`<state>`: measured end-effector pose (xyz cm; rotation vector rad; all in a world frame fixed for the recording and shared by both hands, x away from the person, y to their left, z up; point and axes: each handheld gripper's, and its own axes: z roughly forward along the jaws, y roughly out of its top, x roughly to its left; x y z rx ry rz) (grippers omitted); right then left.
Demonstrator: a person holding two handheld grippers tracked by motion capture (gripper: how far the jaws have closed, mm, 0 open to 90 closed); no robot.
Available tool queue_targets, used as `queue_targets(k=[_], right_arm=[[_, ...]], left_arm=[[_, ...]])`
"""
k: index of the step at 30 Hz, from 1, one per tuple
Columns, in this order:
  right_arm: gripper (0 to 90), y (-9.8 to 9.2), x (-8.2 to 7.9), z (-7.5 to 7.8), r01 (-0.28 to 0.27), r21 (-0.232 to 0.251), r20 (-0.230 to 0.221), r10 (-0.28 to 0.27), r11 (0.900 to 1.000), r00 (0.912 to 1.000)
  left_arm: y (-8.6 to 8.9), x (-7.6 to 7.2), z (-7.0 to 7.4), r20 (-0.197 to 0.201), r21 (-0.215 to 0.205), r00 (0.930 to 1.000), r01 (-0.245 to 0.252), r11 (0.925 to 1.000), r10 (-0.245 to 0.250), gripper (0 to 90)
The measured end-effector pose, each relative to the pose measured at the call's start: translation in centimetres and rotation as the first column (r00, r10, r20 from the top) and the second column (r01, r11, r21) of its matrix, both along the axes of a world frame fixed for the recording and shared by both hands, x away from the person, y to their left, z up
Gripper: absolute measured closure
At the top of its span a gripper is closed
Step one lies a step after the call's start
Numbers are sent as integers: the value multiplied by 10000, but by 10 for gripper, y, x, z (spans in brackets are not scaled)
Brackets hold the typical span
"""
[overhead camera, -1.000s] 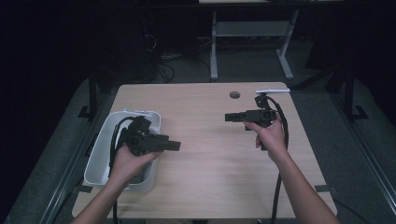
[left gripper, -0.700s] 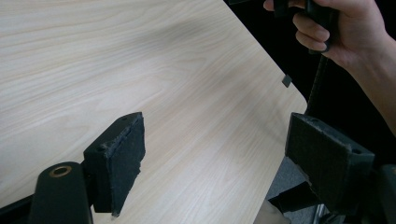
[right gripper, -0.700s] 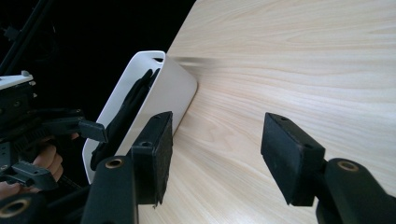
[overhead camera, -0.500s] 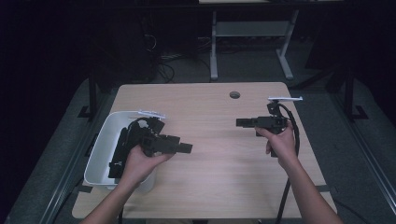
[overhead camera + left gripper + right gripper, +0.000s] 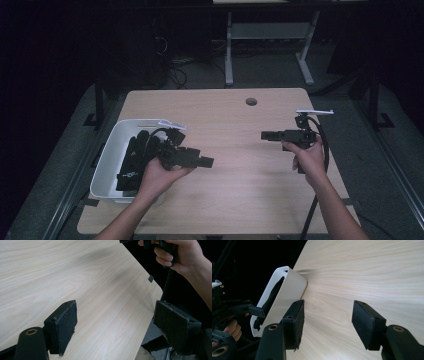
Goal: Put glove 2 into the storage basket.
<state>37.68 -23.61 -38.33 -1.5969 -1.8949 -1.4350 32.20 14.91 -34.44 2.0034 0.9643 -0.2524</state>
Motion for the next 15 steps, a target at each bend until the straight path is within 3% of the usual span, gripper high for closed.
queue_targets(k=[15], right_arm=[[429, -30, -16, -15, 531, 7, -248, -531, 9986, 9983]], left_arm=[[-21, -8, -14, -3, 106, 9997, 242, 9997, -242, 195]])
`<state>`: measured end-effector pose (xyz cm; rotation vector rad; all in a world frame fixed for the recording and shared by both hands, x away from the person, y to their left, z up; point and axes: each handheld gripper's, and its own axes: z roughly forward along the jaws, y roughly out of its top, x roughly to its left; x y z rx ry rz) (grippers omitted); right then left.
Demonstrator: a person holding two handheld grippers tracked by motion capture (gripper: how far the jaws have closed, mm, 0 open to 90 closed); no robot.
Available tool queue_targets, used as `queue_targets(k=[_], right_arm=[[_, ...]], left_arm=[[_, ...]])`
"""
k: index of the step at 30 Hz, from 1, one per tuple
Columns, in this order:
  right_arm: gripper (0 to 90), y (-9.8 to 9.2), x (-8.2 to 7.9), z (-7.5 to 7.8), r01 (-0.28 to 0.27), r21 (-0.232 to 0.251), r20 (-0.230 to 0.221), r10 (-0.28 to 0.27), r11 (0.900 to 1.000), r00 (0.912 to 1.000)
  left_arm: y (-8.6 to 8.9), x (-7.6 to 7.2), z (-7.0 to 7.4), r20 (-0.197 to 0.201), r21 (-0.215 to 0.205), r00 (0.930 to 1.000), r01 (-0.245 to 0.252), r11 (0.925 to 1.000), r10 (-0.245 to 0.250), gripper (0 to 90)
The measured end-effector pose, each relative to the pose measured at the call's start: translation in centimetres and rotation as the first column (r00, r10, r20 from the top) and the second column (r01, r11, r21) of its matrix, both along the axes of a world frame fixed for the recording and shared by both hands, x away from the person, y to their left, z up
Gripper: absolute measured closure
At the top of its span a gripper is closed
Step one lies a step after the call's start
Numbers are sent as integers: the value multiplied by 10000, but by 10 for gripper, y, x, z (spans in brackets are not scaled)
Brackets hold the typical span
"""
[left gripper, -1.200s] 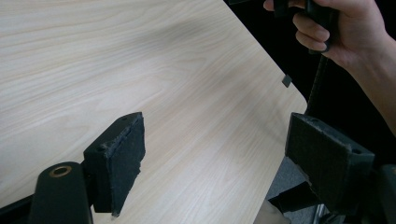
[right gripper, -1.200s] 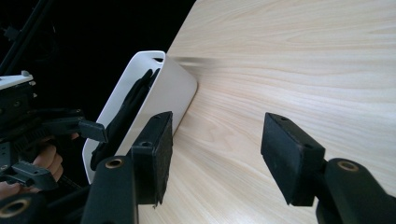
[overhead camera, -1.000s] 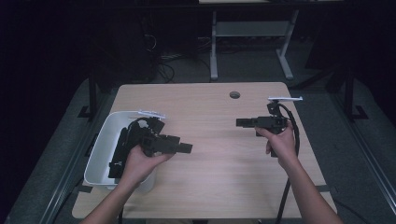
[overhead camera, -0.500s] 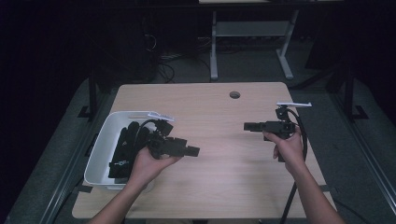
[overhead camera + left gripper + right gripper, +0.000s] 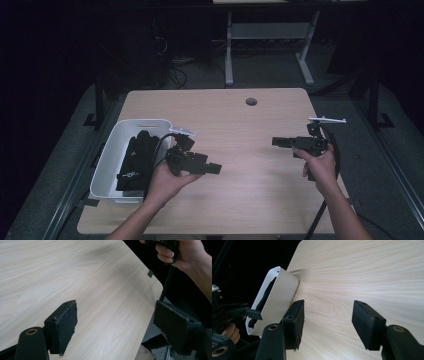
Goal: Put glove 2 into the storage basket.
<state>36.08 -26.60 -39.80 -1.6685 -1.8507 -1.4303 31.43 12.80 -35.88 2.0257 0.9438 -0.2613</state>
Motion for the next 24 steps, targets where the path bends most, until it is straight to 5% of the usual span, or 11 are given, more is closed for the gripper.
queue_targets(k=[24], right_arm=[[405, -31, -31, -34, 311, -195, -336, -318, 9993, 9989]], left_arm=[[-22, -20, -31, 57, -16, 9992, 391, 9992, -390, 196]])
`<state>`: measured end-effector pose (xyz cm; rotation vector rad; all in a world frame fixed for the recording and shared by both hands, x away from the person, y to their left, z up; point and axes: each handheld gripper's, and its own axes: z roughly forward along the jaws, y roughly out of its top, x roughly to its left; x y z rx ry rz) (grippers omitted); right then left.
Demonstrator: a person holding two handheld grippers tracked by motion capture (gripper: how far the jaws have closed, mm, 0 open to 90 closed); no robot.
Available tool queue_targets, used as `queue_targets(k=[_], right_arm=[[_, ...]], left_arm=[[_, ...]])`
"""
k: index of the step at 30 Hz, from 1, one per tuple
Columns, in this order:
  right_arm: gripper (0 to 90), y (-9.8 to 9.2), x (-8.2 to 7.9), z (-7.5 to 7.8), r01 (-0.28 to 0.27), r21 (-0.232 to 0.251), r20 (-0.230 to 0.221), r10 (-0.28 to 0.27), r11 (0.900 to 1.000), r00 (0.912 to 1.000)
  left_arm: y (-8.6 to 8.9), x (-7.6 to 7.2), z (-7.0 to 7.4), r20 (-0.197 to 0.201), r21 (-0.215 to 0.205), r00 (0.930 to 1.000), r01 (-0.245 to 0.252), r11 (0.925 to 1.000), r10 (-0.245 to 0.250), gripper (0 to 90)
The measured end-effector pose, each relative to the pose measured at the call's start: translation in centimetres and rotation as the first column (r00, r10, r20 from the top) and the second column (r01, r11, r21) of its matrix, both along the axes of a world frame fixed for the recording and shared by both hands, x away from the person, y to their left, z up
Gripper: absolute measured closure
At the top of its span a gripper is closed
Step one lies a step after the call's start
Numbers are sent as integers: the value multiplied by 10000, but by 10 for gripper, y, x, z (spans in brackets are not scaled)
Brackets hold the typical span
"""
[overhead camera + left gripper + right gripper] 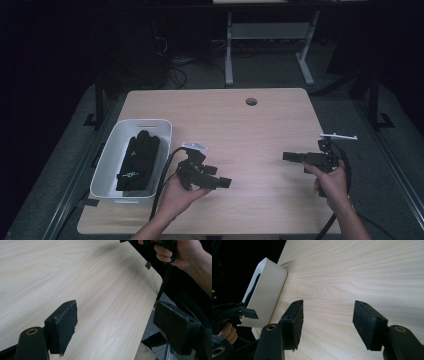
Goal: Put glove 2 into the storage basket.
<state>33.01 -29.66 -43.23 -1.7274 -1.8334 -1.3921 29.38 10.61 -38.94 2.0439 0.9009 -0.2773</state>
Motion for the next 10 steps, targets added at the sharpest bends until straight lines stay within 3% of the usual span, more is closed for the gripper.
queue_targets(k=[10], right_arm=[[378, -3, -9, -5, 26, 67, 89, -27, 10000, 10000]], left_arm=[[-8, -7, -6, 90, -60, 9998, 178, 9998, -178, 196]])
